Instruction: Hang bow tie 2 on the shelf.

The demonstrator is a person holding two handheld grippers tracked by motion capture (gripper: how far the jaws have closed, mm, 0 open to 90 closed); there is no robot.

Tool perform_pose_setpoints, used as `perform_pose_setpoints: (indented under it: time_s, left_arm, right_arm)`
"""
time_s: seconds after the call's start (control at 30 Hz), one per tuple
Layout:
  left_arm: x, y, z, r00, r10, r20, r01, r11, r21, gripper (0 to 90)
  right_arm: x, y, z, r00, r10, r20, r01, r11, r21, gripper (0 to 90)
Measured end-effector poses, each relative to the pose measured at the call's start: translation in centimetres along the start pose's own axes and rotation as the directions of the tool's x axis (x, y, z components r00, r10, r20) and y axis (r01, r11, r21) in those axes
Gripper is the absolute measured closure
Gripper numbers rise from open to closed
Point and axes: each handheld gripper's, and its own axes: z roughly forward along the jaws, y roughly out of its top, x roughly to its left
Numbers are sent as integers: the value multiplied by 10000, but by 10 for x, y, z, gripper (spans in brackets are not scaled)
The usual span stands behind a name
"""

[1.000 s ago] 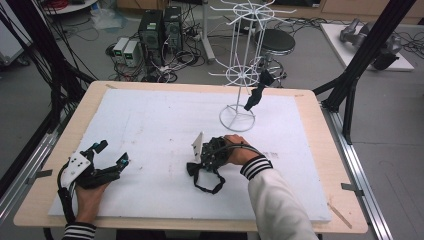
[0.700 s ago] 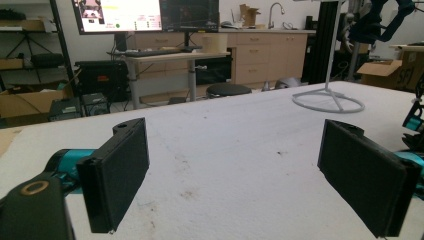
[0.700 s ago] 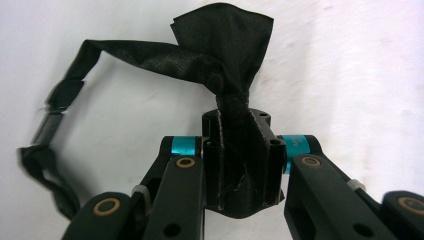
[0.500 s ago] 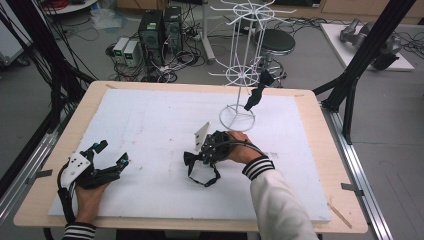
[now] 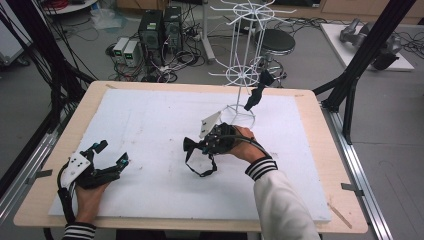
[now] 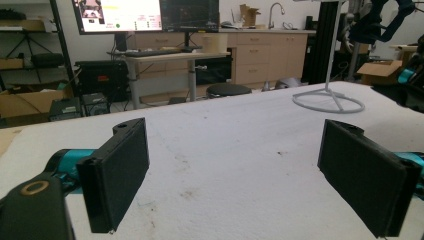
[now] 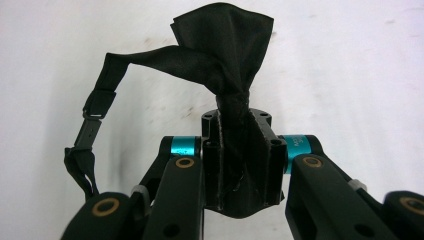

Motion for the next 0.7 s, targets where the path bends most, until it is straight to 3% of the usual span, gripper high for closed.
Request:
perform_pose_setpoints:
  time_s: [0.07, 0.23, 0.7]
  left_arm:
    - [0, 0, 0, 10000, -34, -2, 34, 10000, -18, 134]
    - [0, 0, 0, 10000, -2, 3, 2, 10000, 0, 135]
    - [0, 0, 0, 10000, -26, -5, 26, 10000, -6, 134]
  right_arm:
    - [-1, 1, -5, 9989, 344, 332, -336, 9991, -243, 776]
    - [-5, 2, -17, 9941, 723, 805, -646, 9934, -951, 774]
    - [-6, 2, -46, 9685, 1253, 2153, -797, 9747, -2087, 774]
